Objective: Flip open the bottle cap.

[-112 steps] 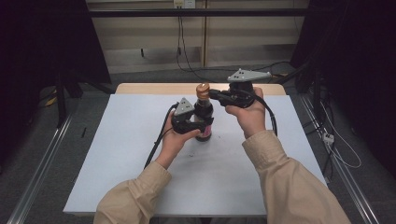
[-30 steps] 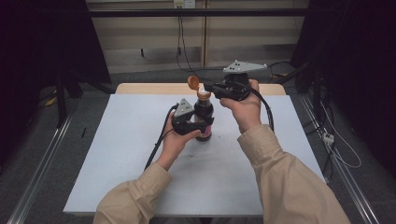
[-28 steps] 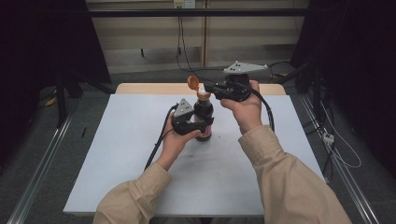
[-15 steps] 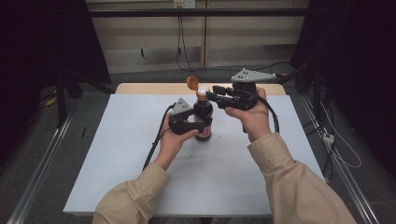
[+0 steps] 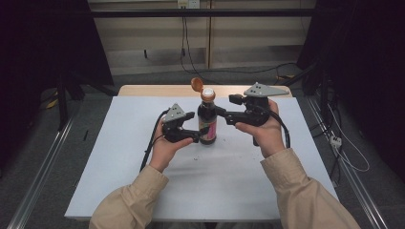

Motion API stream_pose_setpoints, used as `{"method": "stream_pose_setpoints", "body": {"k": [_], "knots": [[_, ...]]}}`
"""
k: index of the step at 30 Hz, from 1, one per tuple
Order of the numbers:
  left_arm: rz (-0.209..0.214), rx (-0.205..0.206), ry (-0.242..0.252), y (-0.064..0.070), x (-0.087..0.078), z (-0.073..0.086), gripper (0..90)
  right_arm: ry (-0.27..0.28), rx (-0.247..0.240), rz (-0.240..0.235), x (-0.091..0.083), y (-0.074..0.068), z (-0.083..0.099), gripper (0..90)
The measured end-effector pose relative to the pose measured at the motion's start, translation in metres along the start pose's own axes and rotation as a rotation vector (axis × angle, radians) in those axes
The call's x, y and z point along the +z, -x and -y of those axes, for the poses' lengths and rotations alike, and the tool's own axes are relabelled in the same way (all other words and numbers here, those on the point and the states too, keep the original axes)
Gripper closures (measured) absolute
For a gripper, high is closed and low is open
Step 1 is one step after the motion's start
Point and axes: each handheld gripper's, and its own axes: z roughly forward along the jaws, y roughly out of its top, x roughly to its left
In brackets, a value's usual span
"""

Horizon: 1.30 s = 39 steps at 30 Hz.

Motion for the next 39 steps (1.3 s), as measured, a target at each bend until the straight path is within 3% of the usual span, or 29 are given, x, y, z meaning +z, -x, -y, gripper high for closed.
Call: {"method": "stream_pose_setpoints", "body": {"k": [4,10,15,17,21,26,29,39], "knots": [[0.048,-0.023,0.020,0.001,-0.006,0.002,13.0,0.005,0.006,-0.002,-0.004,0.002,0.013,25.4],[0.037,0.033,-0.024,0.009,-0.015,0.002,5.1,0.008,0.016,0.008,-0.014,0.009,0.031,24.1],[0.067,0.020,-0.027,0.009,-0.028,0.009,5.2,0.005,0.030,0.009,-0.019,0.011,0.046,21.9],[0.059,0.048,-0.034,0.009,-0.034,0.010,3.7,0.000,0.033,0.010,-0.021,0.011,0.051,20.9],[0.058,0.028,0.020,0.007,-0.046,0.015,6.2,-0.008,0.025,0.016,-0.023,0.011,0.060,19.7],[0.052,0.039,-0.006,0.006,-0.055,0.017,5.7,-0.011,0.034,0.023,-0.030,0.011,0.074,19.0],[0.065,0.040,0.007,0.007,-0.060,0.020,5.4,-0.013,0.039,0.023,-0.034,0.013,0.083,17.9],[0.048,0.028,-0.009,0.004,-0.082,0.030,4.4,0.000,0.053,0.025,-0.046,0.016,0.104,16.2]]}}
